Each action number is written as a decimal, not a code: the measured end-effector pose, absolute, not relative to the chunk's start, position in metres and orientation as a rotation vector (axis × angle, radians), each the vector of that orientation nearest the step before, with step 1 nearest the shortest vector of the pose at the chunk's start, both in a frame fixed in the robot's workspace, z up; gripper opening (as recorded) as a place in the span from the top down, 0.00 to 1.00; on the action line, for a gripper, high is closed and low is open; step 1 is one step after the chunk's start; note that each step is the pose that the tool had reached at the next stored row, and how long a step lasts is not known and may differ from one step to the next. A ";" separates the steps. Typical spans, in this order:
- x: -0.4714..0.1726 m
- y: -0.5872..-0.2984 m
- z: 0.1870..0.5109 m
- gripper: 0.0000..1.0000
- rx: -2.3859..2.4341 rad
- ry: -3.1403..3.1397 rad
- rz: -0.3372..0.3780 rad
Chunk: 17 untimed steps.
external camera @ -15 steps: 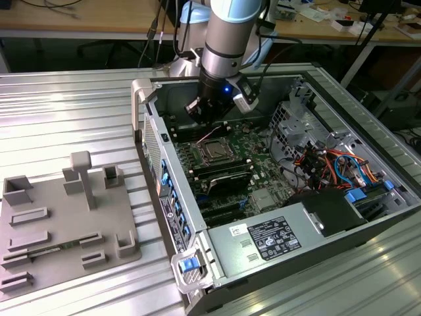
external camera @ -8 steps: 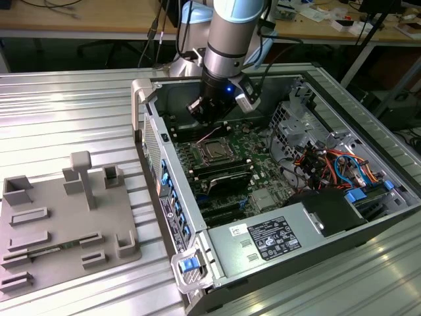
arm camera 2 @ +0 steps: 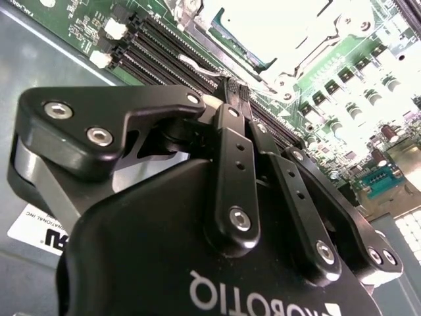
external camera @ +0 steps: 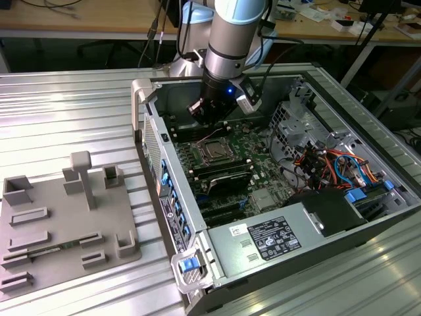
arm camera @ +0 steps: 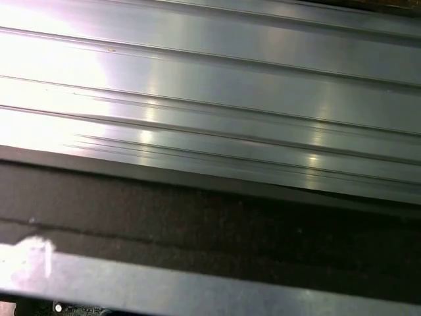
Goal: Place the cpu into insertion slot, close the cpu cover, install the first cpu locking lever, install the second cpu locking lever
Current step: 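Install the first cpu locking lever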
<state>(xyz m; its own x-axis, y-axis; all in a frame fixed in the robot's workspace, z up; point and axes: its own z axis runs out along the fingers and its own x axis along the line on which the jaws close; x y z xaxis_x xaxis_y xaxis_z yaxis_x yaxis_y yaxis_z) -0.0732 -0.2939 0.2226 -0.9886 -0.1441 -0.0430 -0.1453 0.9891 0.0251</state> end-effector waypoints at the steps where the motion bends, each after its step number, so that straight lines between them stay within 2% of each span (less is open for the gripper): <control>1: -0.073 -0.294 0.223 0.89 -0.225 3.092 0.044; 17: -0.065 -0.294 0.220 0.89 -0.226 3.093 0.035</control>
